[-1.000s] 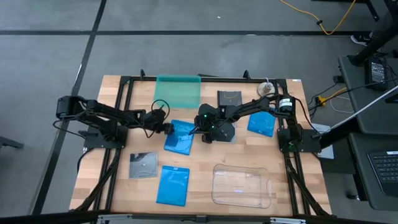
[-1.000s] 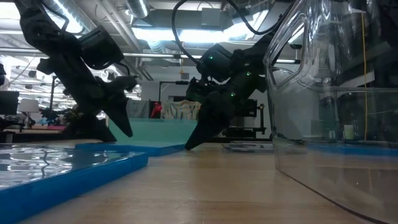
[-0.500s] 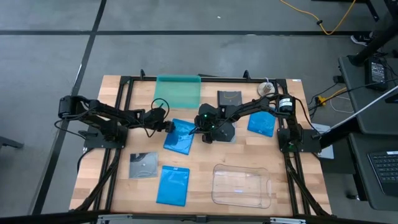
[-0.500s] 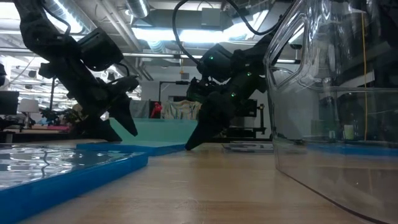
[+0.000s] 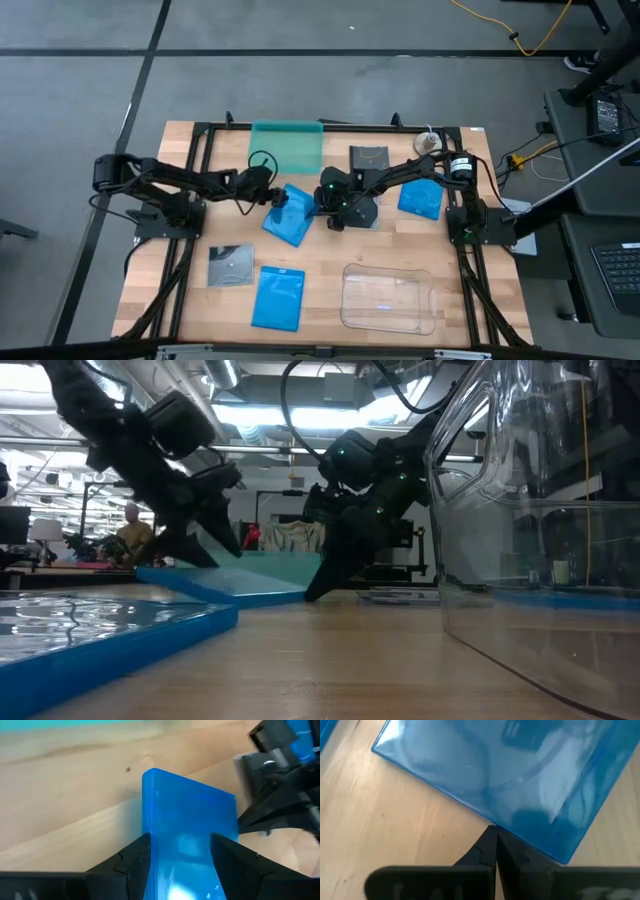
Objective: Pick & place jewel cases by type
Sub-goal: Put the top left dark blue CD case into the light blue bin
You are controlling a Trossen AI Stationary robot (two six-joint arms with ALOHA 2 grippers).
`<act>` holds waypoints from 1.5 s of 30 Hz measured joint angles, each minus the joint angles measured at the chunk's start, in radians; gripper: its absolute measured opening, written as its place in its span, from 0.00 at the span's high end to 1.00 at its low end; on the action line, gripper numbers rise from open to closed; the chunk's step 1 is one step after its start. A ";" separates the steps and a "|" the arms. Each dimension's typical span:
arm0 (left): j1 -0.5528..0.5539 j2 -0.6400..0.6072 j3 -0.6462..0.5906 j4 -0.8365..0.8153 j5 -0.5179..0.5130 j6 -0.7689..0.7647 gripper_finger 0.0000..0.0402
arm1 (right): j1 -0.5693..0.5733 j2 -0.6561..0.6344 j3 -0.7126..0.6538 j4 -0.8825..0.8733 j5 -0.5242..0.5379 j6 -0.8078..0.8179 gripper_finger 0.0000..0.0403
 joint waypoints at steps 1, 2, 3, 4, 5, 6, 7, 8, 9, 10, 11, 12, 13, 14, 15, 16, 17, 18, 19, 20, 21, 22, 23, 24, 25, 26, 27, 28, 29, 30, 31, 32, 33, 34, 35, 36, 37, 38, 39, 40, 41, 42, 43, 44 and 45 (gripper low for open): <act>0.000 -0.009 0.012 -0.017 -0.001 0.008 0.52 | -0.001 0.000 0.000 -0.002 0.000 0.000 0.98; 0.000 -0.021 0.025 -0.037 -0.002 0.015 0.52 | -0.002 0.000 0.000 -0.003 -0.001 0.000 0.98; 0.000 -0.034 0.039 -0.056 -0.003 0.025 0.52 | -0.002 0.000 0.000 -0.002 -0.001 0.000 0.98; -0.001 -0.048 0.055 -0.071 -0.006 0.038 0.52 | -0.002 0.000 0.000 -0.002 -0.001 -0.001 0.98; -0.002 -0.064 0.070 -0.084 -0.004 0.051 0.52 | -0.002 0.000 0.000 -0.002 -0.001 -0.003 0.98; -0.003 -0.079 0.084 -0.097 0.002 0.060 0.52 | -0.002 0.000 0.000 -0.001 0.000 -0.005 0.98; -0.005 -0.093 0.095 -0.116 0.010 0.064 0.52 | -0.002 0.000 0.000 0.000 0.000 -0.008 0.98; -0.006 -0.106 0.104 -0.138 0.019 0.066 0.52 | -0.002 0.000 0.000 0.001 0.000 -0.012 0.98; -0.007 -0.117 0.110 -0.164 0.031 0.067 0.52 | -0.002 0.000 0.000 0.002 0.001 -0.016 0.98; -0.008 -0.127 0.116 -0.188 0.037 0.066 0.52 | -0.002 0.001 0.000 0.004 0.001 -0.019 0.98; -0.009 -0.139 0.123 -0.209 0.045 0.066 0.52 | -0.002 0.001 0.001 0.007 0.003 -0.020 0.98; -0.010 -0.151 0.134 -0.226 0.052 0.066 0.52 | -0.002 0.001 0.002 0.012 0.007 -0.022 0.98; -0.010 -0.161 0.143 -0.238 0.057 0.066 0.52 | -0.002 0.001 0.003 0.016 0.008 -0.022 0.98; -0.010 -0.170 0.149 -0.252 0.061 0.066 0.52 | -0.003 0.001 0.003 0.021 0.009 -0.023 0.98; -0.010 -0.176 0.152 -0.264 0.062 0.066 0.52 | -0.003 0.002 0.003 0.023 0.011 -0.024 0.98; -0.010 -0.180 0.152 -0.271 0.061 0.066 0.52 | -0.003 0.002 0.003 0.023 0.012 -0.024 0.98; -0.014 -0.180 0.158 -0.275 0.058 0.065 0.52 | -0.003 0.002 0.003 0.023 0.014 -0.025 0.98; -0.018 -0.181 0.164 -0.273 0.054 0.065 0.52 | -0.003 0.002 0.003 0.023 0.014 -0.025 0.98; -0.023 -0.182 0.171 -0.271 0.053 0.065 0.52 | -0.003 0.002 0.003 0.023 0.014 -0.025 0.98; -0.029 -0.182 0.177 -0.272 0.052 0.065 0.52 | -0.003 0.002 0.003 0.024 0.014 -0.026 0.98; -0.035 -0.181 0.182 -0.273 0.050 0.063 0.52 | -0.003 0.002 0.003 0.024 0.014 -0.026 0.98; -0.041 -0.178 0.187 -0.274 0.048 0.059 0.52 | -0.003 0.002 0.003 0.025 0.014 -0.026 0.98; -0.046 -0.174 0.194 -0.275 0.044 0.058 0.52 | -0.003 0.002 0.003 0.025 0.014 -0.026 0.98; -0.050 -0.173 0.199 -0.279 0.042 0.058 0.52 | -0.003 0.002 0.003 0.025 0.014 -0.026 0.98; -0.054 -0.174 0.202 -0.285 0.037 0.059 0.52 | -0.003 0.002 0.003 0.026 0.014 -0.026 0.98; -0.056 -0.174 0.203 -0.291 0.031 0.059 0.52 | -0.003 0.002 0.003 0.027 0.014 -0.026 0.98; -0.056 -0.174 0.203 -0.314 0.022 0.057 0.52 | -0.003 0.002 0.003 0.028 0.014 -0.026 0.98; -0.056 -0.174 0.203 -0.350 0.007 0.052 0.52 | -0.003 0.002 0.003 0.030 0.014 -0.027 0.98; -0.056 -0.174 0.202 -0.387 -0.007 0.051 0.52 | -0.003 0.002 0.003 0.031 0.014 -0.028 0.98; -0.055 -0.174 0.202 -0.432 -0.022 0.050 0.52 | -0.003 0.002 0.003 0.031 0.014 -0.028 0.98; -0.054 -0.174 0.202 -0.481 -0.035 0.050 0.52 | -0.003 0.003 0.003 0.031 0.014 -0.028 0.98; -0.052 -0.174 0.202 -0.530 -0.047 0.049 0.52 | -0.003 0.003 0.003 0.031 0.014 -0.027 0.98; -0.052 -0.174 0.201 -0.575 -0.055 0.047 0.52 | -0.003 0.003 0.003 0.030 0.014 -0.027 0.98; -0.051 -0.174 0.201 -0.604 -0.064 0.048 0.52 | -0.003 0.003 0.003 0.030 0.014 -0.027 0.98; -0.051 -0.174 0.201 -0.621 -0.069 0.048 0.52 | -0.003 0.003 0.003 0.029 0.014 -0.026 0.98; -0.052 -0.176 0.201 -0.632 -0.071 0.047 0.52 | -0.003 0.003 0.003 0.029 0.014 -0.025 0.98; -0.054 -0.178 0.201 -0.638 -0.068 0.044 0.52 | -0.003 0.003 0.003 0.029 0.012 -0.025 0.98; -0.058 -0.179 0.201 -0.635 -0.055 0.043 0.52 | -0.003 0.003 0.003 0.029 0.004 -0.025 0.98; -0.066 -0.179 0.201 -0.631 -0.033 0.042 0.52 | -0.004 0.003 0.003 0.030 -0.006 -0.026 0.98; -0.078 -0.179 0.201 -0.632 -0.006 0.042 0.53 | -0.005 0.003 0.003 0.030 -0.016 -0.026 0.98; -0.095 -0.179 0.201 -0.632 0.019 0.042 0.53 | -0.005 0.003 0.003 0.029 -0.018 -0.026 0.98; -0.115 -0.178 0.201 -0.632 0.039 0.042 0.54 | -0.005 0.003 0.003 0.029 -0.017 -0.027 0.98; -0.137 -0.176 0.201 -0.632 0.051 0.042 0.54 | -0.005 0.003 0.003 0.029 -0.018 -0.027 0.98; -0.161 -0.175 0.201 -0.633 0.058 0.036 0.56 | -0.005 0.003 0.003 0.029 -0.019 -0.030 0.98; -0.183 -0.175 0.201 -0.633 0.059 0.025 0.57 | -0.006 0.003 0.003 0.030 -0.019 -0.036 0.98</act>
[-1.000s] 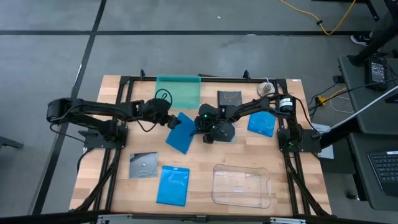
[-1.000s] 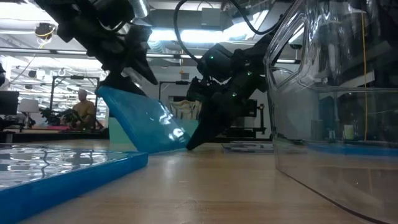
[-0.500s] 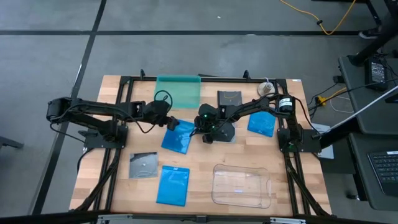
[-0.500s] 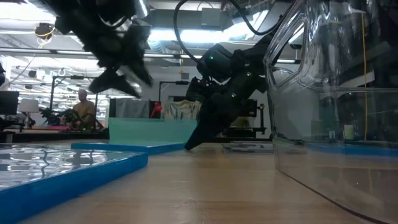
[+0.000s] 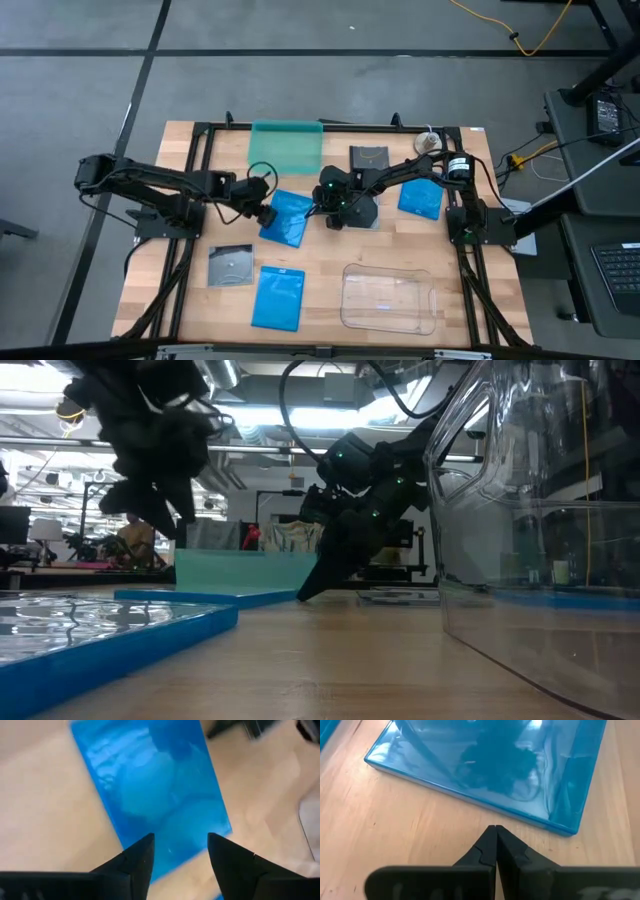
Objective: Pick & place jewel cases by type
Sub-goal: Put the top left dark blue CD case into the light blue bin
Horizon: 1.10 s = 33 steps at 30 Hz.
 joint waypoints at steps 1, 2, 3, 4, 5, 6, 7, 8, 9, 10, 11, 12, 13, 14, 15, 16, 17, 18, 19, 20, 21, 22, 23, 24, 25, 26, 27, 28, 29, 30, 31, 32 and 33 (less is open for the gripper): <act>-0.020 0.000 0.000 0.001 0.000 -0.016 0.59 | -0.002 0.000 0.000 0.000 -0.003 -0.009 0.98; -0.039 0.000 0.000 0.000 0.000 -0.028 0.60 | -0.005 0.000 0.000 0.000 -0.006 -0.013 0.98; -0.056 0.000 0.000 0.000 0.001 -0.038 0.63 | -0.008 0.000 0.000 0.000 -0.011 -0.015 0.98; -0.073 0.000 0.000 0.000 0.005 -0.044 0.65 | -0.013 0.001 0.000 0.000 -0.017 -0.017 0.98; -0.089 0.000 0.000 -0.001 0.011 -0.051 0.68 | -0.018 0.001 0.000 0.000 -0.023 -0.017 0.98; -0.107 0.002 0.000 -0.001 0.018 -0.059 0.72 | -0.023 0.001 0.000 0.000 -0.027 -0.018 0.98; -0.123 0.007 0.000 -0.001 0.027 -0.067 0.75 | -0.028 0.001 0.000 0.001 -0.030 -0.018 0.98; -0.140 0.014 -0.001 -0.001 0.035 -0.075 0.79 | -0.032 0.002 0.000 0.002 -0.033 -0.018 0.98; -0.158 0.023 -0.001 -0.002 0.044 -0.084 0.83 | -0.036 0.002 0.000 0.002 -0.034 -0.019 0.98; -0.175 0.035 -0.001 0.002 0.052 -0.091 0.87 | -0.039 0.002 0.003 -0.001 -0.034 -0.019 0.98; -0.191 0.050 -0.001 0.010 0.056 -0.096 0.90 | -0.042 0.002 0.007 -0.002 -0.034 -0.019 0.98; -0.208 0.067 -0.001 0.021 0.056 -0.100 0.94 | -0.044 0.002 0.010 -0.002 -0.034 -0.019 0.98; -0.223 0.088 -0.001 0.040 0.057 -0.103 0.97 | -0.045 0.002 0.015 -0.005 -0.034 -0.020 0.98; -0.234 0.109 -0.001 0.058 0.057 -0.106 0.98 | -0.046 0.003 0.022 -0.010 -0.034 -0.023 0.98; -0.244 0.132 -0.001 0.076 0.059 -0.107 0.99 | -0.046 0.003 0.031 -0.022 -0.031 -0.029 0.98; -0.250 0.157 -0.001 0.100 0.060 -0.107 0.99 | -0.046 0.005 0.041 -0.034 -0.024 -0.038 0.98; -0.255 0.182 -0.001 0.123 0.060 -0.107 0.99 | -0.046 0.005 0.052 -0.046 -0.018 -0.042 0.98; -0.258 0.203 -0.001 0.139 0.061 -0.107 0.99 | -0.046 0.006 0.063 -0.056 -0.011 -0.044 0.98; -0.261 0.225 -0.001 0.158 0.064 -0.107 0.99 | -0.048 0.006 0.072 -0.062 0.000 -0.051 0.98; -0.263 0.249 -0.001 0.176 0.064 -0.107 0.99 | -0.049 0.006 0.080 -0.068 0.007 -0.064 0.98; -0.263 0.266 -0.001 0.184 0.064 -0.107 1.00 | -0.050 0.006 0.088 -0.070 0.017 -0.077 0.98; -0.263 0.284 -0.001 0.190 0.063 -0.107 1.00 | -0.050 0.006 0.094 -0.071 0.035 -0.094 0.98; -0.263 0.301 -0.001 0.205 0.063 -0.107 1.00 | -0.052 0.006 0.099 -0.071 0.043 -0.109 0.98; -0.263 0.317 -0.001 0.217 0.063 -0.107 1.00 | -0.055 0.006 0.103 -0.071 0.049 -0.119 0.98; -0.263 0.330 -0.001 0.222 0.065 -0.106 0.99 | -0.058 0.006 0.106 -0.072 0.054 -0.125 0.98; -0.263 0.340 -0.002 0.233 0.069 -0.106 0.99 | -0.062 0.006 0.110 -0.072 0.052 -0.134 0.98; -0.263 0.350 -0.002 0.245 0.076 -0.105 0.99 | -0.067 0.005 0.113 -0.077 0.051 -0.141 0.98; -0.263 0.361 -0.002 0.258 0.084 -0.105 1.00 | -0.072 0.005 0.120 -0.092 0.052 -0.143 0.98; -0.263 0.369 -0.002 0.260 0.091 -0.104 1.00 | -0.076 0.005 0.130 -0.110 0.052 -0.146 0.98; -0.263 0.375 -0.002 0.262 0.097 -0.103 1.00 | -0.080 0.005 0.142 -0.133 0.050 -0.148 0.98; -0.262 0.380 -0.001 0.268 0.103 -0.101 1.00 | -0.083 0.005 0.154 -0.145 0.050 -0.152 0.98; -0.262 0.383 -0.001 0.268 0.106 -0.098 1.00 | -0.086 0.005 0.163 -0.148 0.047 -0.164 0.98; -0.261 0.386 0.000 0.268 0.106 -0.094 0.99 | -0.087 0.004 0.170 -0.148 0.044 -0.173 0.98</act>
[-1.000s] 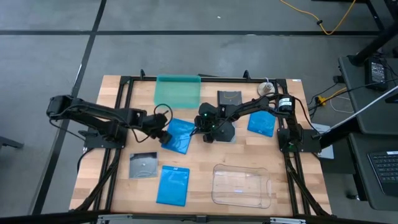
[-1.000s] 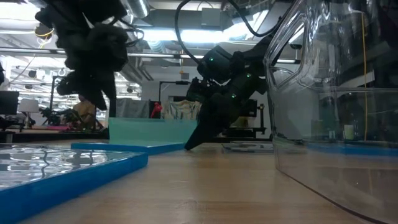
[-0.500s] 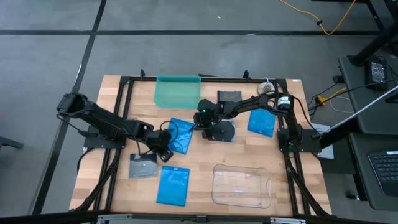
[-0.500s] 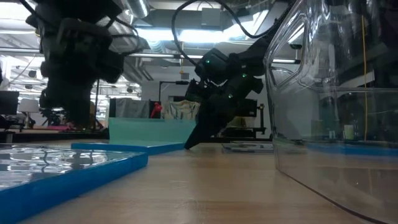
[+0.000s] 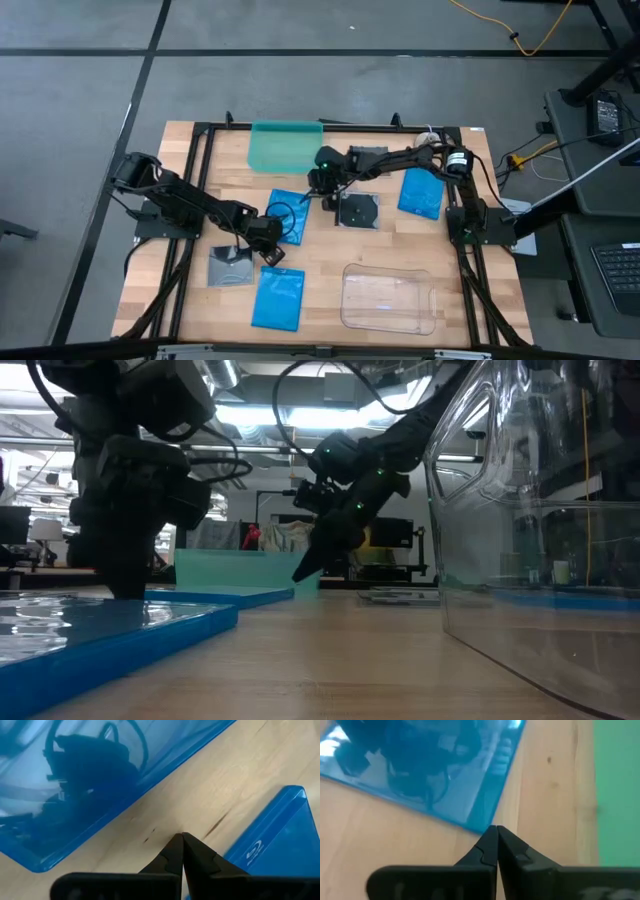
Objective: Pick & place jewel cases by type
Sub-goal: Put the top left dark blue CD case into the light blue bin
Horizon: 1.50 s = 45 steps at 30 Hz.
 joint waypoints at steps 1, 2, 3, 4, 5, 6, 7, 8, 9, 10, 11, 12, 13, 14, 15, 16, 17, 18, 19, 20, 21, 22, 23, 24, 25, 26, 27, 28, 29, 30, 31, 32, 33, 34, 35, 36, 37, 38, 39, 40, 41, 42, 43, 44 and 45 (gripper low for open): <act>0.002 0.000 0.000 0.000 0.000 0.003 0.99 | 0.000 0.000 0.008 0.000 -0.002 -0.012 0.98; 0.006 0.001 0.000 -0.001 0.002 0.004 0.99 | -0.003 0.000 0.017 0.001 -0.003 -0.026 0.98; 0.008 0.001 0.000 -0.002 0.003 0.004 1.00 | -0.004 0.000 0.023 0.005 -0.003 -0.039 0.98; 0.012 0.001 0.000 -0.004 0.003 0.008 1.00 | -0.009 -0.001 0.026 0.019 -0.004 -0.046 0.98; 0.016 0.001 0.000 -0.006 0.005 0.016 1.00 | -0.015 -0.001 0.026 0.033 -0.006 -0.048 0.98; 0.020 0.001 0.001 -0.009 0.009 0.025 1.00 | -0.021 0.000 0.026 0.039 -0.006 -0.048 0.98; 0.024 0.002 0.001 -0.014 0.012 0.035 1.00 | -0.027 0.006 0.026 0.050 -0.006 -0.048 0.98; 0.028 0.002 0.001 -0.020 0.014 0.043 0.99 | -0.034 0.013 0.026 0.056 -0.005 -0.046 0.98; 0.034 0.002 0.001 -0.023 0.016 0.048 0.99 | -0.040 0.023 0.026 0.055 -0.005 -0.043 0.98; 0.038 0.002 0.001 -0.027 0.020 0.052 0.99 | -0.045 0.037 0.026 0.057 -0.005 -0.042 0.98; 0.044 0.002 0.002 -0.030 0.021 0.059 1.00 | -0.047 0.049 0.026 0.057 -0.003 -0.050 0.98; 0.048 0.002 0.002 -0.032 0.023 0.066 1.00 | -0.048 0.054 0.025 0.051 0.009 -0.064 0.98; 0.051 0.002 0.002 -0.034 0.025 0.071 1.00 | -0.045 0.055 0.023 0.049 0.013 -0.072 0.98; 0.053 0.002 0.002 -0.036 0.027 0.076 1.00 | -0.043 0.055 0.025 0.059 0.009 -0.073 0.98; 0.054 0.002 0.002 -0.038 0.027 0.080 1.00 | -0.040 0.059 0.029 0.072 -0.001 -0.073 0.98; 0.057 0.002 0.002 -0.039 0.027 0.083 0.99 | -0.039 0.063 0.031 0.072 -0.012 -0.067 0.98; 0.059 0.002 0.002 -0.042 0.027 0.083 0.99 | -0.037 0.072 0.029 0.059 -0.013 -0.049 0.98; 0.061 0.002 0.002 -0.048 0.026 0.084 0.99 | -0.035 0.085 0.028 0.056 -0.020 -0.042 0.98; 0.063 0.003 0.002 -0.059 0.024 0.085 0.99 | -0.035 0.090 0.028 0.058 -0.038 -0.032 0.98; 0.065 0.002 0.002 -0.067 0.023 0.085 1.00 | -0.035 0.094 0.029 0.058 -0.055 -0.021 0.98; 0.068 0.002 0.003 -0.077 0.021 0.086 1.00 | -0.033 0.095 0.029 0.056 -0.067 -0.014 0.98; 0.070 0.002 0.003 -0.088 0.019 0.092 1.00 | -0.030 0.097 0.030 0.053 -0.071 -0.009 0.98; 0.073 0.002 0.003 -0.101 0.016 0.100 1.00 | -0.027 0.099 0.030 0.051 -0.071 -0.009 0.98; 0.077 0.002 0.003 -0.112 0.015 0.107 0.99 | -0.025 0.099 0.030 0.049 -0.072 -0.007 0.98; 0.081 0.002 0.003 -0.123 0.015 0.114 0.99 | -0.023 0.100 0.030 0.047 -0.072 -0.004 0.98; 0.086 0.001 0.003 -0.133 0.015 0.120 0.99 | -0.022 0.100 0.030 0.046 -0.072 -0.003 0.98; 0.091 0.001 0.003 -0.140 0.017 0.125 0.99 | -0.021 0.100 0.030 0.044 -0.075 0.000 0.98; 0.096 0.000 0.003 -0.147 0.021 0.129 1.00 | -0.020 0.100 0.030 0.042 -0.078 0.005 0.98; 0.101 -0.003 0.003 -0.156 0.021 0.137 1.00 | -0.020 0.100 0.031 0.038 -0.081 0.008 0.98; 0.107 -0.005 0.003 -0.166 0.020 0.145 1.00 | -0.019 0.101 0.031 0.032 -0.084 0.010 0.98; 0.115 -0.006 0.003 -0.173 0.021 0.152 1.00 | -0.018 0.101 0.031 0.022 -0.085 0.013 0.98; 0.123 -0.009 0.003 -0.183 0.020 0.161 1.00 | -0.017 0.101 0.031 0.015 -0.088 0.014 0.98; 0.132 -0.013 0.003 -0.199 0.016 0.174 0.99 | -0.017 0.101 0.031 0.007 -0.099 0.014 0.98; 0.143 -0.017 0.003 -0.214 0.013 0.187 0.99 | -0.017 0.101 0.031 -0.006 -0.115 0.015 0.98; 0.153 -0.021 0.003 -0.227 0.009 0.199 0.99 | -0.017 0.101 0.031 -0.018 -0.126 0.016 0.98; 0.164 -0.025 0.003 -0.240 0.002 0.210 1.00 | -0.017 0.101 0.031 -0.030 -0.136 0.017 0.98; 0.174 -0.031 0.002 -0.253 -0.005 0.221 1.00 | -0.016 0.101 0.031 -0.041 -0.145 0.019 0.98; 0.183 -0.037 0.001 -0.268 -0.018 0.234 1.00 | -0.014 0.100 0.031 -0.053 -0.149 0.021 0.98; 0.194 -0.038 0.000 -0.275 -0.026 0.249 1.00 | -0.012 0.100 0.031 -0.061 -0.157 0.024 0.98; 0.204 -0.039 0.000 -0.277 -0.027 0.262 0.99 | -0.011 0.100 0.031 -0.073 -0.168 0.023 0.98; 0.215 -0.040 0.000 -0.280 -0.028 0.278 0.99 | -0.010 0.101 0.031 -0.081 -0.186 0.026 0.98; 0.228 -0.041 0.000 -0.284 -0.027 0.294 0.99 | -0.009 0.101 0.031 -0.086 -0.205 0.031 0.98; 0.240 -0.041 0.000 -0.288 -0.024 0.306 0.99 | -0.008 0.102 0.031 -0.093 -0.221 0.032 0.98; 0.250 -0.041 0.000 -0.291 -0.025 0.314 1.00 | -0.005 0.102 0.030 -0.102 -0.232 0.031 0.98; 0.259 -0.041 0.000 -0.293 -0.025 0.323 1.00 | -0.001 0.102 0.030 -0.111 -0.241 0.031 0.98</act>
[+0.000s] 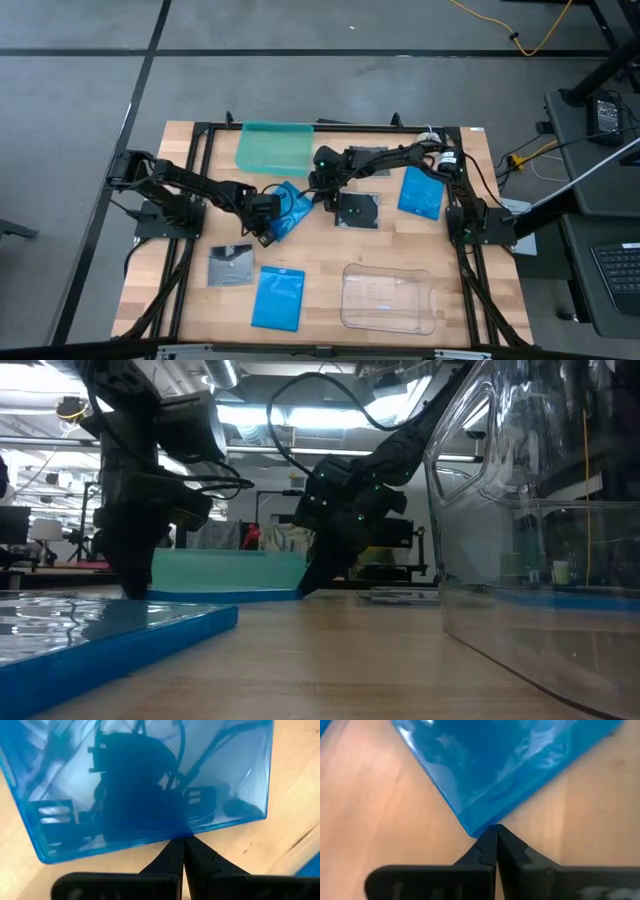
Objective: Pick & place jewel cases by type
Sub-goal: Put the top left dark blue CD case into the light blue bin
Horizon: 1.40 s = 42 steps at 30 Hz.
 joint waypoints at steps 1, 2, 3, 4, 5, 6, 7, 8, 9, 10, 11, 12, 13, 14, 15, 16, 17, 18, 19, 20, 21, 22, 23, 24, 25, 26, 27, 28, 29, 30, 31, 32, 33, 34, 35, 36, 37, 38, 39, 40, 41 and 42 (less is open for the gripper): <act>0.009 -0.001 0.000 -0.003 0.000 0.010 1.00 | 0.005 0.000 0.000 -0.010 -0.005 -0.002 0.98; 0.019 -0.003 -0.001 -0.007 -0.003 0.021 1.00 | 0.009 -0.001 0.000 -0.023 -0.012 -0.004 0.98; 0.027 -0.003 -0.001 -0.011 -0.006 0.034 0.99 | 0.013 -0.001 -0.001 -0.035 -0.026 -0.008 0.98; 0.035 -0.004 -0.001 -0.015 -0.009 0.044 0.99 | 0.017 -0.001 -0.001 -0.048 -0.040 -0.015 0.98; 0.043 -0.004 -0.001 -0.018 -0.009 0.054 0.99 | 0.022 -0.001 -0.002 -0.058 -0.053 -0.024 0.98; 0.051 -0.004 -0.001 -0.021 -0.009 0.066 0.99 | 0.026 -0.002 -0.002 -0.068 -0.064 -0.029 0.98; 0.059 -0.004 -0.001 -0.024 -0.010 0.078 1.00 | 0.032 -0.002 -0.002 -0.079 -0.071 -0.032 0.98; 0.067 -0.004 -0.001 -0.026 -0.011 0.087 1.00 | 0.038 -0.002 -0.003 -0.087 -0.080 -0.039 0.98; 0.073 -0.005 -0.001 -0.026 -0.014 0.095 1.00 | 0.042 -0.002 -0.004 -0.095 -0.095 -0.052 0.98; 0.079 -0.005 -0.001 -0.026 -0.019 0.103 1.00 | 0.047 -0.001 -0.004 -0.101 -0.117 -0.060 0.98; 0.087 -0.005 -0.001 -0.026 -0.023 0.110 1.00 | 0.053 0.000 -0.005 -0.106 -0.130 -0.071 0.98; 0.094 -0.007 -0.001 -0.028 -0.029 0.114 0.99 | 0.059 0.000 -0.005 -0.110 -0.141 -0.080 0.98; 0.102 -0.011 -0.001 -0.029 -0.045 0.119 0.99 | 0.067 0.000 -0.005 -0.113 -0.150 -0.088 0.98; 0.111 -0.015 -0.002 -0.029 -0.068 0.126 0.99 | 0.075 0.001 -0.005 -0.113 -0.163 -0.101 0.98; 0.120 -0.022 -0.003 -0.026 -0.099 0.129 1.00 | 0.084 0.001 -0.005 -0.111 -0.176 -0.112 0.98; 0.131 -0.030 -0.004 -0.017 -0.151 0.130 1.00 | 0.094 0.002 -0.005 -0.106 -0.186 -0.126 0.98; 0.144 -0.042 -0.006 -0.007 -0.211 0.130 1.00 | 0.105 0.003 -0.005 -0.101 -0.195 -0.133 0.98; 0.158 -0.050 -0.007 0.002 -0.270 0.135 1.00 | 0.116 0.003 -0.006 -0.095 -0.196 -0.136 0.98; 0.169 -0.057 -0.010 0.014 -0.311 0.146 1.00 | 0.126 0.003 -0.006 -0.084 -0.199 -0.137 0.98; 0.180 -0.069 -0.012 0.025 -0.337 0.159 0.99 | 0.133 0.003 -0.007 -0.071 -0.202 -0.138 0.98; 0.192 -0.085 -0.011 0.051 -0.340 0.165 0.99 | 0.137 0.004 -0.007 -0.059 -0.204 -0.139 0.98; 0.203 -0.097 -0.007 0.073 -0.340 0.165 0.99 | 0.138 0.004 -0.007 -0.053 -0.205 -0.149 0.98; 0.214 -0.109 -0.006 0.091 -0.334 0.165 0.99 | 0.138 0.005 -0.007 -0.048 -0.206 -0.162 0.98; 0.224 -0.121 -0.006 0.090 -0.330 0.163 1.00 | 0.138 0.005 -0.007 -0.045 -0.207 -0.174 0.98; 0.230 -0.132 -0.008 0.089 -0.324 0.160 1.00 | 0.138 0.005 -0.007 -0.045 -0.208 -0.184 0.98; 0.233 -0.146 -0.008 0.092 -0.321 0.154 1.00 | 0.138 0.005 -0.007 -0.045 -0.208 -0.188 0.98; 0.231 -0.162 -0.007 0.094 -0.314 0.147 1.00 | 0.138 0.005 -0.007 -0.045 -0.210 -0.190 0.98; 0.227 -0.180 -0.007 0.095 -0.304 0.142 1.00 | 0.137 0.005 -0.007 -0.047 -0.214 -0.192 0.98; 0.222 -0.197 -0.007 0.097 -0.292 0.139 0.99 | 0.137 0.005 -0.007 -0.048 -0.216 -0.192 0.98; 0.216 -0.213 -0.007 0.100 -0.282 0.139 0.99 | 0.137 0.002 -0.007 -0.050 -0.214 -0.195 0.98; 0.207 -0.230 -0.007 0.105 -0.277 0.134 0.99 | 0.137 -0.003 -0.007 -0.054 -0.209 -0.208 0.98; 0.196 -0.248 -0.006 0.109 -0.272 0.124 0.99 | 0.137 -0.005 -0.007 -0.058 -0.206 -0.226 0.98; 0.185 -0.262 -0.006 0.116 -0.272 0.112 1.00 | 0.138 -0.010 -0.007 -0.063 -0.207 -0.241 0.98; 0.173 -0.276 -0.005 0.123 -0.269 0.101 1.00 | 0.138 -0.021 -0.009 -0.075 -0.200 -0.253 0.98; 0.160 -0.288 -0.005 0.128 -0.265 0.093 1.00 | 0.138 -0.030 -0.010 -0.087 -0.189 -0.266 0.98; 0.147 -0.297 -0.004 0.139 -0.263 0.087 1.00 | 0.138 -0.041 -0.010 -0.086 -0.172 -0.286 0.98; 0.133 -0.307 -0.004 0.148 -0.252 0.082 1.00 | 0.139 -0.055 -0.010 -0.103 -0.152 -0.310 0.98; 0.121 -0.314 -0.004 0.159 -0.245 0.077 0.99 | 0.138 -0.065 -0.010 -0.111 -0.137 -0.332 0.98; 0.106 -0.316 -0.004 0.183 -0.240 0.076 0.99 | 0.138 -0.078 -0.008 -0.109 -0.116 -0.350 0.98; 0.091 -0.318 -0.003 0.199 -0.230 0.076 0.99 | 0.135 -0.089 -0.008 -0.120 -0.097 -0.368 0.98; 0.078 -0.317 -0.003 0.214 -0.227 0.075 0.99 | 0.131 -0.098 -0.008 -0.121 -0.077 -0.378 0.98; 0.065 -0.310 -0.003 0.240 -0.220 0.075 1.00 | 0.126 -0.107 -0.008 -0.116 -0.054 -0.391 0.98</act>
